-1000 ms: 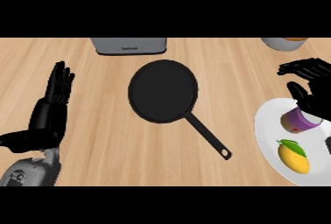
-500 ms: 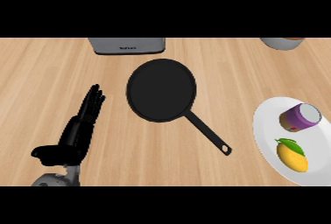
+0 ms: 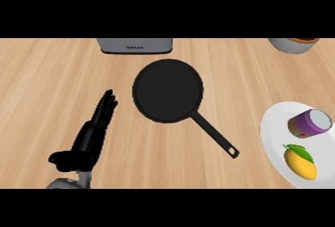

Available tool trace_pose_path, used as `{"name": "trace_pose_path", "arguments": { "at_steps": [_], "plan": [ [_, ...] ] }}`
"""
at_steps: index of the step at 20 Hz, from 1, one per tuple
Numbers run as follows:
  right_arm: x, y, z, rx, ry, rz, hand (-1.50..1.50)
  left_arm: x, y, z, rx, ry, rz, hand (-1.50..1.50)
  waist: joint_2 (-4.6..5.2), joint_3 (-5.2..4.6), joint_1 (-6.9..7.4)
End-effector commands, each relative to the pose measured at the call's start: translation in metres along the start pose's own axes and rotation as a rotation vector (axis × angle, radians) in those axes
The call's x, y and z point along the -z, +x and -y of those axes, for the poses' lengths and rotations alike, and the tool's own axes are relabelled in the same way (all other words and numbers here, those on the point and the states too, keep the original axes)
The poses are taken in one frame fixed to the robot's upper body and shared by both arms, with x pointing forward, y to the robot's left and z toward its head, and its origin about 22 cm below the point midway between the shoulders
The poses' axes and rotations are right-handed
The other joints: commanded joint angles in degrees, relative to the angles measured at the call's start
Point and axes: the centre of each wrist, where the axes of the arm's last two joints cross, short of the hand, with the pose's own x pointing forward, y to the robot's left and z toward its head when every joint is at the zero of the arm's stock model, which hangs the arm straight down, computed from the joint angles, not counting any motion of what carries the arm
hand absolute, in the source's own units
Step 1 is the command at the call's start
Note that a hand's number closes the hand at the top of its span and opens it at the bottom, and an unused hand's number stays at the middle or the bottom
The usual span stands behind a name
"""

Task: Pick the can from the plate and place it in the pan

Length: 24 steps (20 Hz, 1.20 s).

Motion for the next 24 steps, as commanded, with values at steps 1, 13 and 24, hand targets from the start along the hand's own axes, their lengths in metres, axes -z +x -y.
{"name": "trace_pose_path", "arguments": {
  "at_steps": [1,13,24],
  "plan": [
    [0.022,0.017,0.0,-0.129,0.117,-0.084,-1.5,0.012,0.003,-0.001,-0.009,-0.02,0.004,0.0,0.2,-0.01,0.73],
    [0.063,0.028,-0.082,-0.511,0.463,-0.252,-1.5,-0.006,-0.003,0.005,-0.007,-0.024,-0.011,0.0,0.06,0.0,1.04],
    [0.06,0.008,-0.107,-0.492,0.491,-0.33,-1.5,0.003,0.013,-0.009,0.002,0.006,0.002,0.0,-0.13,0.0,-0.14]
  ]
}}
